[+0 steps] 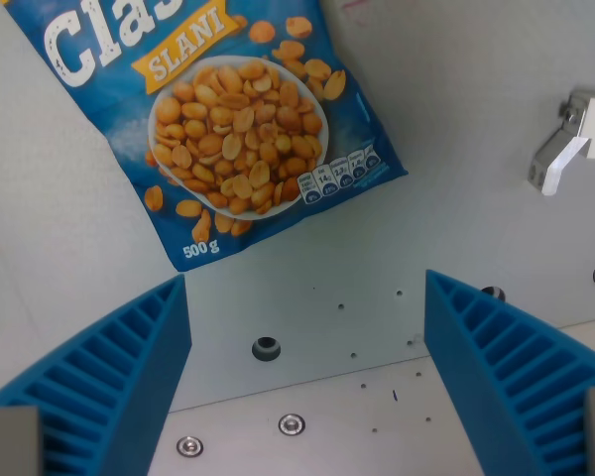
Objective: Move in gripper negative x
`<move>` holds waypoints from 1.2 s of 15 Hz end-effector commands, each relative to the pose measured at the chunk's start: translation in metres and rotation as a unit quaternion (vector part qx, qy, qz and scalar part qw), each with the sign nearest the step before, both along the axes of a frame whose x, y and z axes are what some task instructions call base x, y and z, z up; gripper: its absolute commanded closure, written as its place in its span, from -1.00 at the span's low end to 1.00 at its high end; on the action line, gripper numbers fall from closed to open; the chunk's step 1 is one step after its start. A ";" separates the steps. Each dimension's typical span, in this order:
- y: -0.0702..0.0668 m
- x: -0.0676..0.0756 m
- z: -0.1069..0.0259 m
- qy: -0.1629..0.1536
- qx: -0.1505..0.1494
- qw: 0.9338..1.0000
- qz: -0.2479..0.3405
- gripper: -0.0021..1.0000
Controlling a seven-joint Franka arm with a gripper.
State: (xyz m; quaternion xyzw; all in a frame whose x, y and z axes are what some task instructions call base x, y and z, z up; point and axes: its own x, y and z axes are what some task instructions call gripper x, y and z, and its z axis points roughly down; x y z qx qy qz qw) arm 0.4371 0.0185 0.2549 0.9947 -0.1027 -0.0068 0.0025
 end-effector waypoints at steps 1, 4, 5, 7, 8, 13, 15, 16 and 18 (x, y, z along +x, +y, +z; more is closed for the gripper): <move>0.001 -0.005 0.002 -0.002 0.000 1.000 0.000 -1.00; 0.004 -0.019 0.002 -0.002 0.000 1.000 0.000 -1.00; 0.005 -0.024 0.002 -0.002 0.000 1.000 0.000 -1.00; 0.007 -0.034 0.002 -0.002 0.000 1.000 0.000 -1.00; 0.008 -0.039 0.002 -0.002 0.000 1.000 0.000 -1.00; 0.013 -0.063 0.002 -0.002 0.000 1.000 0.000 -1.00; 0.015 -0.073 0.002 -0.002 0.000 1.000 0.000 -1.00; 0.016 -0.078 0.002 -0.002 0.000 1.000 0.000 -1.00; 0.018 -0.088 0.002 -0.002 0.000 1.000 0.000 -1.00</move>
